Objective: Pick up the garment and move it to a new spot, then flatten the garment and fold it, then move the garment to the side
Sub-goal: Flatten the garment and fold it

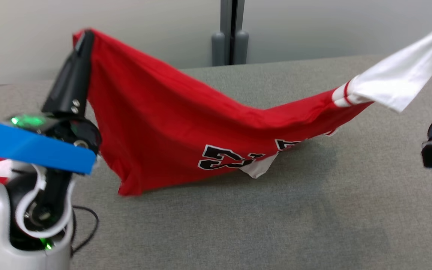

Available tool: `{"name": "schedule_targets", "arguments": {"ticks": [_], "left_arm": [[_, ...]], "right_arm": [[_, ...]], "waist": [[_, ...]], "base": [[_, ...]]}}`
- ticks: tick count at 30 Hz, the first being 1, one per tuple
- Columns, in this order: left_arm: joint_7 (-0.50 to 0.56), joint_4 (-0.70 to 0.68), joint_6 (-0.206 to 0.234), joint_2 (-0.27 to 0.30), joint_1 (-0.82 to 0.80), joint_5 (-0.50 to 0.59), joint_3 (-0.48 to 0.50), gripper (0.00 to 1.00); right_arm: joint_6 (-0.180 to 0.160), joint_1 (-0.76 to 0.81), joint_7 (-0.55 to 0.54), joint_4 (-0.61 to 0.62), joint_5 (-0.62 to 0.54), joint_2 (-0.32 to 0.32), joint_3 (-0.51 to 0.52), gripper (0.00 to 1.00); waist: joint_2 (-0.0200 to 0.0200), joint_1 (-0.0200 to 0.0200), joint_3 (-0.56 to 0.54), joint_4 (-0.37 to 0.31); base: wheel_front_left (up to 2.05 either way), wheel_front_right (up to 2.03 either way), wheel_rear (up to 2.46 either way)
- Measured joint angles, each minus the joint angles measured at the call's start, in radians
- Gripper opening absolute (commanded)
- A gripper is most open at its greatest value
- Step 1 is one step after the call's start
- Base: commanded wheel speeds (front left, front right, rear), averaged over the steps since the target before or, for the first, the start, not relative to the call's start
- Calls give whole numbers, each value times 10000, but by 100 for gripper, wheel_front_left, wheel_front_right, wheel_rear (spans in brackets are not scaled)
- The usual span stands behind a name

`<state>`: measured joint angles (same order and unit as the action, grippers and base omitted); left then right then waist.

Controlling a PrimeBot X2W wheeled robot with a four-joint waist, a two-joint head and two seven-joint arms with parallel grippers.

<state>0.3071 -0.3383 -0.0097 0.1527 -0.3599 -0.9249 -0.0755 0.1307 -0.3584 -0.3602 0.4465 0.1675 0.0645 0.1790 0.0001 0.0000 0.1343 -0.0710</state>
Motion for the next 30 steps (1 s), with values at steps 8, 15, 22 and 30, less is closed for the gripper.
{"name": "schedule_targets", "arguments": {"ticks": [8, 15, 22, 30], "left_arm": [[512, 1185, 495, 704, -2367, 376, 445, 0], [-163, 3511, 355, 1369, -5240, 1193, 757, 0], [-1546, 5394, -211, 1674, -7827, 2096, 606, 0], [-3294, 6399, -884, 1691, -9171, 2541, 314, 0]], "right_arm": [[0, -2607, -593, -1893, 836, 512, -418, 0], [0, -6179, 389, -5022, 1281, 803, -880, 0], [2, -9728, 3331, -7085, 882, 826, -545, 0], [0, -11265, 4903, -8257, 644, 1137, -652, 0]], "waist": [[0, 1, 1476, -433], [0, 3, 3029, -702], [0, 4, 3719, -605], [0, -1, 3757, -734]], "base": [[0, 0, 0], [0, 0, 0], [0, 0, 0], [0, 0, 0]]}}
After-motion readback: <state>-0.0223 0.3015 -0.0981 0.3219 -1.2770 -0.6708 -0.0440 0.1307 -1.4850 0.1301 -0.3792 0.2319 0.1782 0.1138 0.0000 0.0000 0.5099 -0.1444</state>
